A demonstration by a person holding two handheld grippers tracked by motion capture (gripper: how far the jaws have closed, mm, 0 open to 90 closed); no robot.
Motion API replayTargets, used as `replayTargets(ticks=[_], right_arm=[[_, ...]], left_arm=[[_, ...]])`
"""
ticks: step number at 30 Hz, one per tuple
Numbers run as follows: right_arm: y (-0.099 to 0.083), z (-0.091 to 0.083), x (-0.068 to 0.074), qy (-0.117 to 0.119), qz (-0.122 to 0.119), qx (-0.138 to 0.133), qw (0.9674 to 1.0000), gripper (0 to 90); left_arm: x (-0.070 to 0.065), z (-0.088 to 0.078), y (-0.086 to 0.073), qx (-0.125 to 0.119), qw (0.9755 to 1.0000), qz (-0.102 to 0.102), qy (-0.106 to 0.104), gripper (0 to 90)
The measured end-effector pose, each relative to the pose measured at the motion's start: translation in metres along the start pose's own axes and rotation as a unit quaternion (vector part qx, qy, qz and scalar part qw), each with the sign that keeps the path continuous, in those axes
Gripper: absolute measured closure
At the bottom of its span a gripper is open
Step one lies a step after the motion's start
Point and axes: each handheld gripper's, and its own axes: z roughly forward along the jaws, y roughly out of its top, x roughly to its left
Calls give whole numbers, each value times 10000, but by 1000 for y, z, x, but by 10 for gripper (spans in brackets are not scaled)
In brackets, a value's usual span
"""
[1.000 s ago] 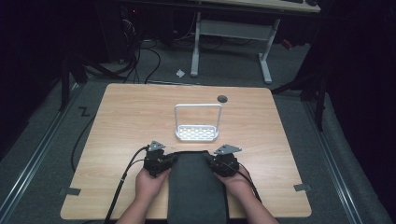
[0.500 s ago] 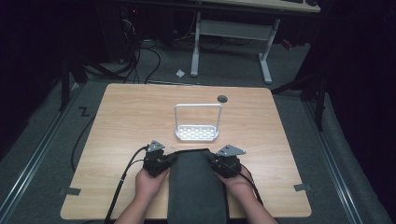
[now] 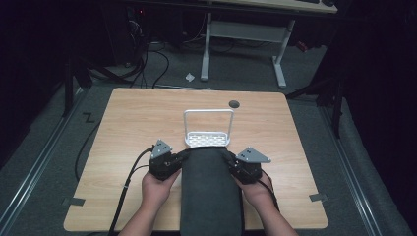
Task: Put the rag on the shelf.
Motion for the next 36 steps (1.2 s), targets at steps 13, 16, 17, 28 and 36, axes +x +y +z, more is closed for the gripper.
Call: replayTargets(ticks=[13,16,17,28,36], right_arm=[[36,-13,-9,-104,3,-481,9988,777],[42,-14,-10,-110,-8,-561,9984,777],[45,-15,-11,-112,10,-594,9982,777],[69,-23,-12,-219,-125,-902,9956,777],[83,-31,-13,-290,-192,-1097,9934,776]], left_arm=[[-3,-10,37,-466,9988,115,8,837],[-3,-13,45,-553,9983,178,14,837],[-3,-14,48,-586,9981,205,24,837],[-4,-23,71,-924,9951,342,52,838],[-10,-31,88,-1161,9917,555,77,839]])
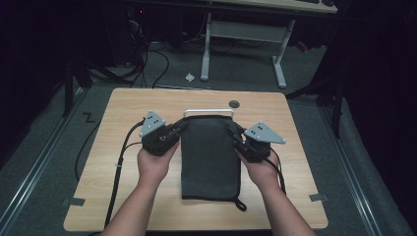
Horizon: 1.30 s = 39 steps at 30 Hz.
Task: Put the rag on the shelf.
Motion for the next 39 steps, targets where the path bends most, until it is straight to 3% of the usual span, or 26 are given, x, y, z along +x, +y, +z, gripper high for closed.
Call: replayTargets(ticks=[14,24,33,39], right_arm=[[31,-10,-4,-123,-117,-373,9992,776],[56,-16,-7,-201,-150,-655,9975,775],[68,-18,-8,-218,-238,-721,9969,775],[71,-9,-14,-262,-205,-658,9973,775]], left_arm=[[-4,-5,35,-337,9990,289,20,839],[-8,-9,63,-614,9968,516,57,842],[-6,-10,73,-653,9957,648,93,842],[-1,-1,77,-587,9952,774,120,842]])
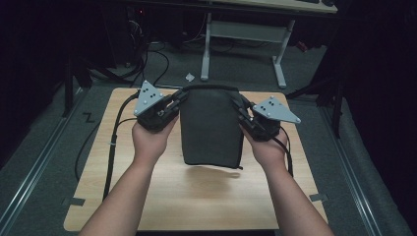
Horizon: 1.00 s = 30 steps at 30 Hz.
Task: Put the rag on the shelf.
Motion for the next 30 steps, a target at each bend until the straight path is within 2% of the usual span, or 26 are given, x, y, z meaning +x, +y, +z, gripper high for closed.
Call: replayTargets(ticks=[4,8,13,15,22,27,30], right_arm=[[1,10,-6,-28,88,55,9999,775],[0,22,-12,-34,121,93,9999,776],[0,46,-21,-35,255,129,9996,776],[-1,54,-25,-42,284,172,9994,776],[0,74,-36,-95,143,263,9995,775],[0,87,-44,-92,191,403,9990,776],[0,93,-47,-107,140,426,9989,775]], left_arm=[[9,11,0,82,10000,-33,-4,841],[19,23,2,124,9999,25,43,840],[35,43,1,210,9996,-38,160,840],[40,49,1,247,9995,-1,201,840],[51,66,1,294,9992,45,255,839],[58,78,1,406,9987,89,290,839],[61,85,-1,413,9986,72,328,840]])
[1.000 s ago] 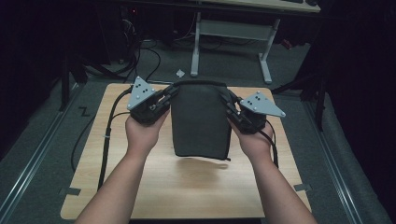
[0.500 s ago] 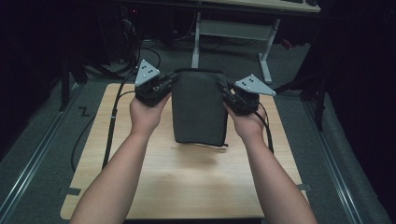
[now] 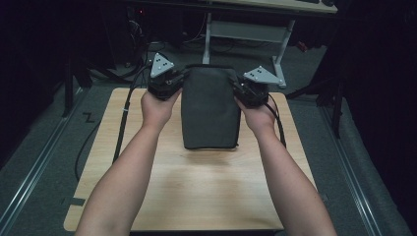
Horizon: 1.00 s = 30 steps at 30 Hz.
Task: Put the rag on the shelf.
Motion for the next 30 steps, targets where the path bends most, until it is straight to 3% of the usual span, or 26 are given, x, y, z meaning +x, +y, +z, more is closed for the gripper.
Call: replayTargets(ticks=[9,17,23,30], right_arm=[[-12,21,-14,101,-7,121,9999,771],[-31,39,-25,240,-70,540,9982,763],[-48,48,-27,397,-58,837,9957,761],[-66,49,-31,608,268,1043,9923,765]], left_arm=[[9,23,-13,348,9993,133,10,836],[17,45,-42,742,9972,-17,-66,840],[20,47,-66,1032,9943,-214,-183,849],[17,42,-83,1222,9914,-348,-304,852]])
